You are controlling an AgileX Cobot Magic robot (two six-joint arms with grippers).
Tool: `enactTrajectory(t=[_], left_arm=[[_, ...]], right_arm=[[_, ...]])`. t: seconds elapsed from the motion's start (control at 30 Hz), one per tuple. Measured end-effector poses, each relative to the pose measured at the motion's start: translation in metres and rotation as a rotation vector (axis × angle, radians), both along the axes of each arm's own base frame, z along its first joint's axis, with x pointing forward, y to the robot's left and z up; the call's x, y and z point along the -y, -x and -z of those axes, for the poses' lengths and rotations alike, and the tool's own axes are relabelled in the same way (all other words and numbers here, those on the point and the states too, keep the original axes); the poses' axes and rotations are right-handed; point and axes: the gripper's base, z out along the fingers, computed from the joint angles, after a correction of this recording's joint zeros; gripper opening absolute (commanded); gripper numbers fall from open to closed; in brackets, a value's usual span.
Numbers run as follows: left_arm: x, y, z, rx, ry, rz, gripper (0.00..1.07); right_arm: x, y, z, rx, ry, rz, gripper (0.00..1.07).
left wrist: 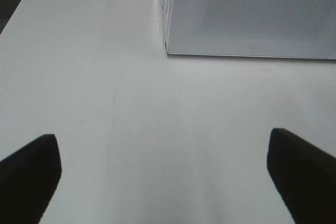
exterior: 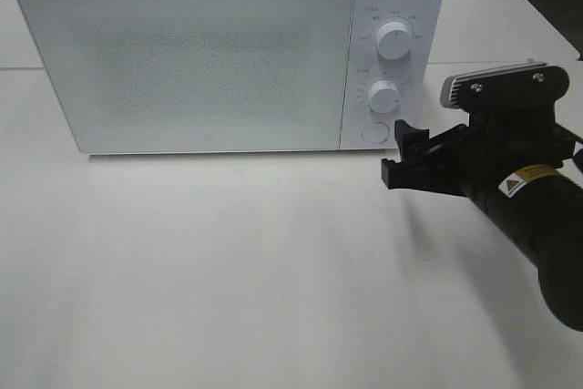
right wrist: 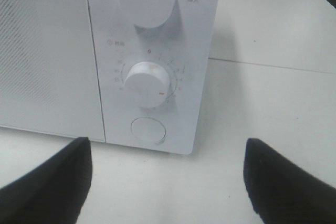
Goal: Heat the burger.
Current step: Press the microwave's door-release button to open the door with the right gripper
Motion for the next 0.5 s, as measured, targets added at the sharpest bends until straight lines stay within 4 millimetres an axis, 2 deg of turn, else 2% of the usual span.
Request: enactTrajectory(t=[0.13,0.2,0.5], left_arm=[[0.0,0.0,0.0,0.0,0.0,0.0,1.01],[0.0,0.0,0.0,0.0,0.0,0.0,1.01],[0.0,0.0,0.0,0.0,0.0,0.0,1.01]], right_arm=[[-0.008,0.003,0.008,-0.027,0.006,0.0,0.76],[-0.018,0.004,0.015,-0.047,0.009,-0.008,0.76],[-0.022,0.002,0.022,-0.071,-0.038,0.014,0.76]])
